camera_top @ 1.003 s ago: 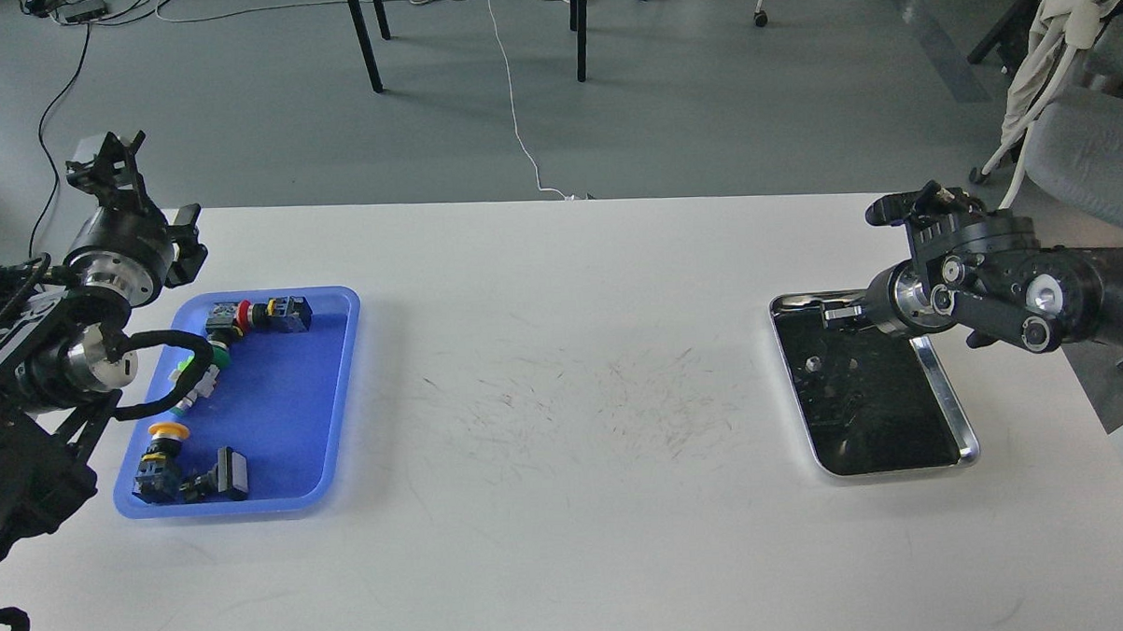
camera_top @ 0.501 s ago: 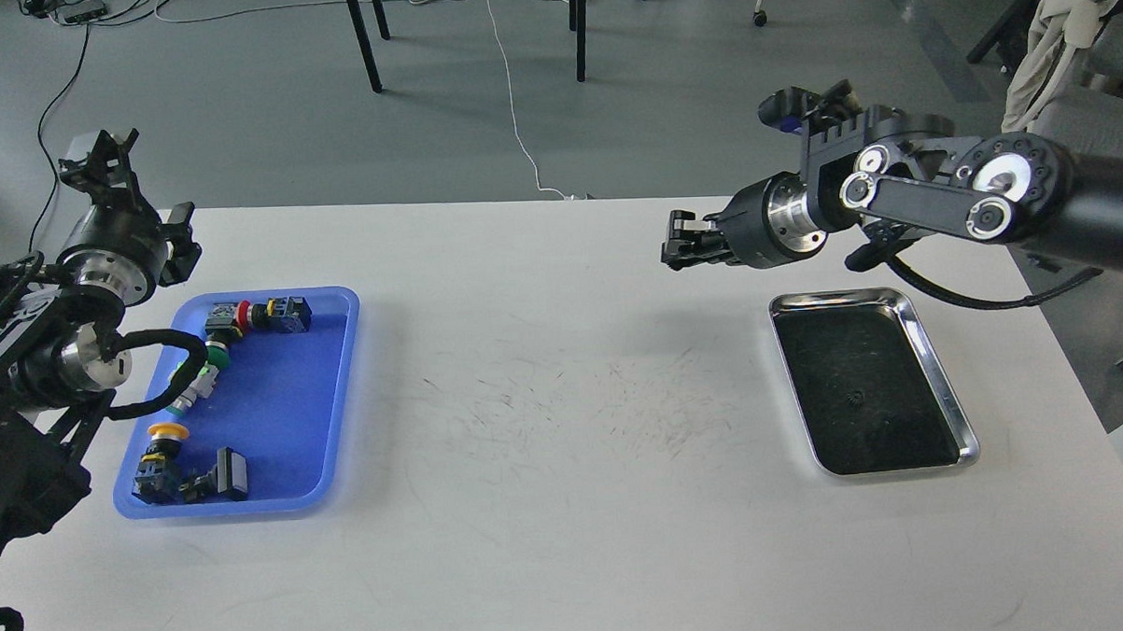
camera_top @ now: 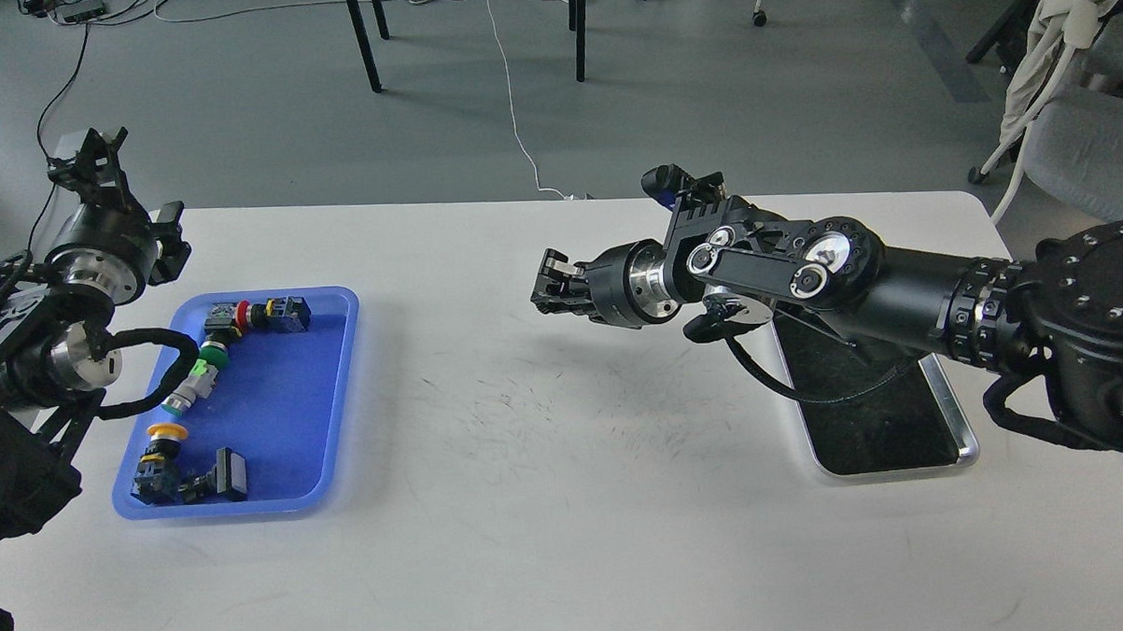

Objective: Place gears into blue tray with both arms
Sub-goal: 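Lower the gear and open the right gripper to set it on the table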

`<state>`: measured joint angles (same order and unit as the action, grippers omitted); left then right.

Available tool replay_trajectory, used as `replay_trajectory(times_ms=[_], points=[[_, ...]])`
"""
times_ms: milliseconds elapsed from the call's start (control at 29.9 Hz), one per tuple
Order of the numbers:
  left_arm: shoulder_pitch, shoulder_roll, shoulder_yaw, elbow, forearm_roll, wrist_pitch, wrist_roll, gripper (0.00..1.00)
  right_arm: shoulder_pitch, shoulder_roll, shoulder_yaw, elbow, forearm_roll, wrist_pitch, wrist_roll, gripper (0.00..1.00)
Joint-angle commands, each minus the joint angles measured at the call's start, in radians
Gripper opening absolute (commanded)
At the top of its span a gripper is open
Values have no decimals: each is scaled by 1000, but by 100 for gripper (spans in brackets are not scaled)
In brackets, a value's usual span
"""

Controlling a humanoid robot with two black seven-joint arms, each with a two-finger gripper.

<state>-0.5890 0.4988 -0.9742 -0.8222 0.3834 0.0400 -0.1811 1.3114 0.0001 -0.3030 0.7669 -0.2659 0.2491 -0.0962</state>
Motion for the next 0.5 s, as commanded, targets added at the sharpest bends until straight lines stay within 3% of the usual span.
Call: replay_trajectory(times_ms=[0, 468], points=[[0, 0, 0, 0, 0, 0, 0, 98, -38, 0, -1, 20, 0, -14, 1, 2], [2, -2, 2, 0, 0, 0, -1, 98, -77, 0, -5, 94, -12, -21, -8, 6]])
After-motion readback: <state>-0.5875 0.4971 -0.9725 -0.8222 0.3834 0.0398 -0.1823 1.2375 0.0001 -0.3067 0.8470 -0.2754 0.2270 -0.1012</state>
